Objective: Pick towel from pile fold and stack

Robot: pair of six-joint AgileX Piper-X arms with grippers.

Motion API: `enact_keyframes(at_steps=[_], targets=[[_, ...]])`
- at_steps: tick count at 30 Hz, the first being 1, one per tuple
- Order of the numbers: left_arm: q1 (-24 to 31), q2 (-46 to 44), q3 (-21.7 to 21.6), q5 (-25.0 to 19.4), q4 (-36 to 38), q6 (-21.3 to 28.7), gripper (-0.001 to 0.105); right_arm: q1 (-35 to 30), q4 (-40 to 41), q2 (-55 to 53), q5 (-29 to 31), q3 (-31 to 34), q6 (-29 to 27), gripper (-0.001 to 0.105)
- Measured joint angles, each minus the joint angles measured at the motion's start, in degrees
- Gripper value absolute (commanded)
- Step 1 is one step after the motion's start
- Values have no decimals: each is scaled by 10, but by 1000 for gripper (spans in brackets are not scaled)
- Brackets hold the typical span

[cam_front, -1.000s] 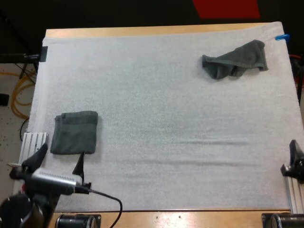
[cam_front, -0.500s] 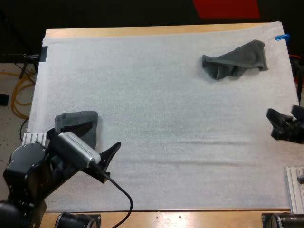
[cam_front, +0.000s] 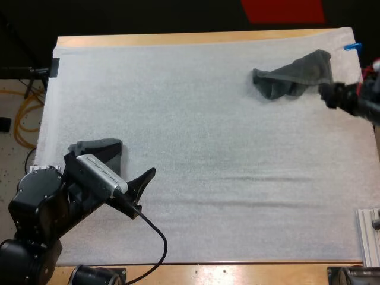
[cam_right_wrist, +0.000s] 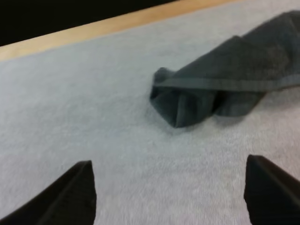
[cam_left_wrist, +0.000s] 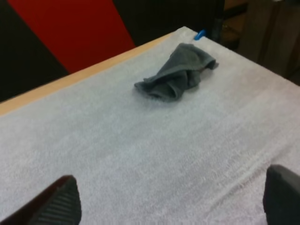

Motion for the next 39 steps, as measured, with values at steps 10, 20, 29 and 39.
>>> enact_keyframes(at_steps=[10,20,29,39], targets=[[0,0,0,0,0,-17,76,11,-48,236,5,-96,97,64],[0,0,-1,0,0,-42,76,74,-122,411,40,-169,224,64],[0,0,-1,0,0,-66,76,77,-146,487,87,-215,299,46],[0,0,-1,0,0,-67,76,76,-177,476,48,-219,257,0]])
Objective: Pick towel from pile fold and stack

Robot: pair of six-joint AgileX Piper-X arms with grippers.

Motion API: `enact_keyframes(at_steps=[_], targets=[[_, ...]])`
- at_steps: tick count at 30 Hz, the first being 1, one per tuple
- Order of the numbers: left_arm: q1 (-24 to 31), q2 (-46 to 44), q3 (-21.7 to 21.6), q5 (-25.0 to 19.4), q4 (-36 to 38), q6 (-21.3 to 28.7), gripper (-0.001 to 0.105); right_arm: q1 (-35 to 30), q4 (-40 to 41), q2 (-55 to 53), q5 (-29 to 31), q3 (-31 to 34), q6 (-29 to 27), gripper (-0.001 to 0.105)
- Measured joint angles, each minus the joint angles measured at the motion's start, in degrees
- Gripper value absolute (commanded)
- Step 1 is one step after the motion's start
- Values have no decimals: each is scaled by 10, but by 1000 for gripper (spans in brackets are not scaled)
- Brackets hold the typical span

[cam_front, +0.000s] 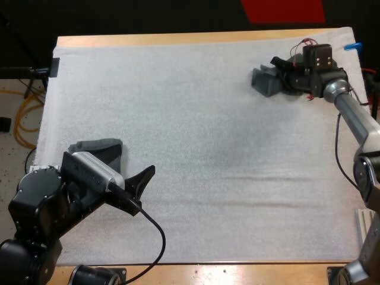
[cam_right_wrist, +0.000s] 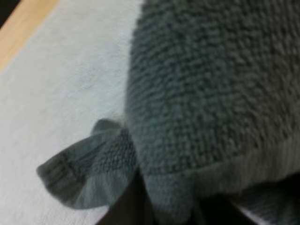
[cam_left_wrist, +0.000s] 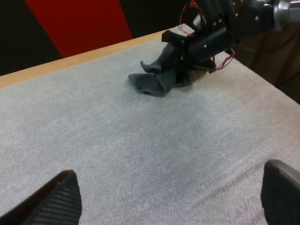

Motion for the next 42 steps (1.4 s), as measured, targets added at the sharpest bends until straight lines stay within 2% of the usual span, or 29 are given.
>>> enact_keyframes(at_steps=[7,12,16,22,28,33,36,38,42], targets=[[0,0,0,0,0,0,76,11,5,-147,0,2,-196,0],[0,0,0,0,0,0,76,14,10,-269,1,-3,-273,0],[0,0,0,0,0,0,76,18,65,-337,-2,-4,-280,0],[0,0,0,0,0,0,76,47,233,-378,-3,0,-280,0],[0,0,0,0,2,0,76,113,355,-380,-8,72,-288,0],[0,0,0,0,4,0,76,188,336,-377,-88,173,-297,0],[0,0,0,0,4,0,76,226,286,-359,-178,212,-299,0],[0,0,0,0,4,0,76,246,253,-335,-226,220,-297,0],[0,0,0,0,5,0,76,277,174,-275,-249,221,-259,0]])
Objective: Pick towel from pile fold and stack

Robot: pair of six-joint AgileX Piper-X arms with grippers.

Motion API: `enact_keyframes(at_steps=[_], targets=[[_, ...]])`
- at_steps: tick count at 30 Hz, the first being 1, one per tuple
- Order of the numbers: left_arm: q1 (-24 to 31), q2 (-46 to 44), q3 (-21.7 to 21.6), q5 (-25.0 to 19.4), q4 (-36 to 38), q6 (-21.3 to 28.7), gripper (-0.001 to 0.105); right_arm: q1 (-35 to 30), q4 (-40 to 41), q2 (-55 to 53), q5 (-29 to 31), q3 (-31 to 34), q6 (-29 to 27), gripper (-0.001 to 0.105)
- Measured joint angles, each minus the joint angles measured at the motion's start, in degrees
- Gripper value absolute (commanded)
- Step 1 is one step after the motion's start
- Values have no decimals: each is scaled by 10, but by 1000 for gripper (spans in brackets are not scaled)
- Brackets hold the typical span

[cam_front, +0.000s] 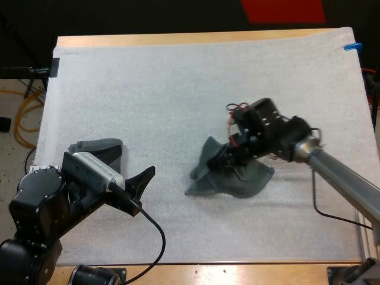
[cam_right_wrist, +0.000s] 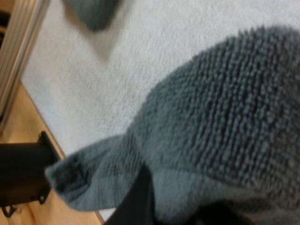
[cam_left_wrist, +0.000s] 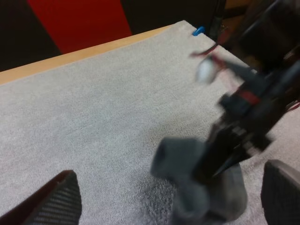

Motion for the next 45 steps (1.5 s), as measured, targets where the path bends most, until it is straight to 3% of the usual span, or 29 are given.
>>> enact_keyframes(at_steps=[7,10,14,16,21,32,40,45], targets=[[0,0,0,0,0,0,76,8,-185,77,21,0,157,4],[0,0,0,0,0,0,76,8,-234,84,60,0,178,22],[0,0,0,0,0,0,76,8,-265,84,75,-10,182,73],[0,0,0,0,0,0,76,8,-268,84,72,-21,177,82],[0,0,0,0,0,-1,76,8,-240,76,83,-55,165,82],[0,0,0,0,1,-1,76,8,30,-69,295,-82,-16,80],[0,0,0,0,1,-1,76,8,180,-185,361,-82,-30,80],[0,0,0,0,28,-1,76,8,217,-221,403,-60,-30,80]])
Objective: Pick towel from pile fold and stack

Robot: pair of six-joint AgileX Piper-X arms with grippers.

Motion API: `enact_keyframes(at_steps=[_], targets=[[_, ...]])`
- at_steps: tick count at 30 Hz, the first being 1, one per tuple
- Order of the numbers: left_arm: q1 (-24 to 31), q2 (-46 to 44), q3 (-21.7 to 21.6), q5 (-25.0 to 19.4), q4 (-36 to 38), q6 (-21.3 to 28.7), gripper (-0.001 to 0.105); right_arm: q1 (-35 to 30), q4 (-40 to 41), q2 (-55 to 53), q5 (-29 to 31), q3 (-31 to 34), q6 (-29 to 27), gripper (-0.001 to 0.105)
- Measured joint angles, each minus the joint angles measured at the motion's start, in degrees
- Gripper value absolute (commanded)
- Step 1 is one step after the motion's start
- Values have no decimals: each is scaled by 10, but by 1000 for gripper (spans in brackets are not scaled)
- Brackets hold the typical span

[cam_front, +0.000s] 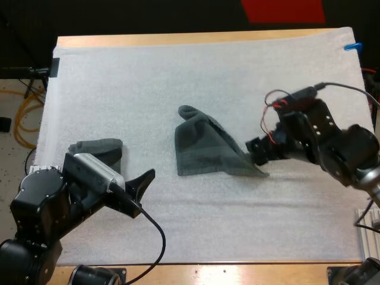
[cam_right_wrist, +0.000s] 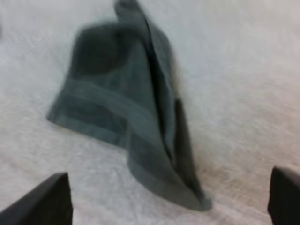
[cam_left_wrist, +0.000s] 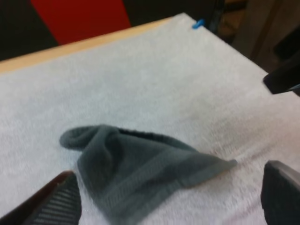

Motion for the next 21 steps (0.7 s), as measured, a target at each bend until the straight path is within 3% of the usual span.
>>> enact_keyframes(at_steps=[4,7,16,21], targets=[[0,0,0,0,45,0,76,-21,4,-22,3,51,22,80],[0,0,0,0,71,0,76,-76,1,-27,-2,105,36,80],[0,0,0,0,72,0,76,-258,-62,-27,-157,237,57,80],[0,0,0,0,72,0,76,-317,-137,-27,-265,325,112,80]])
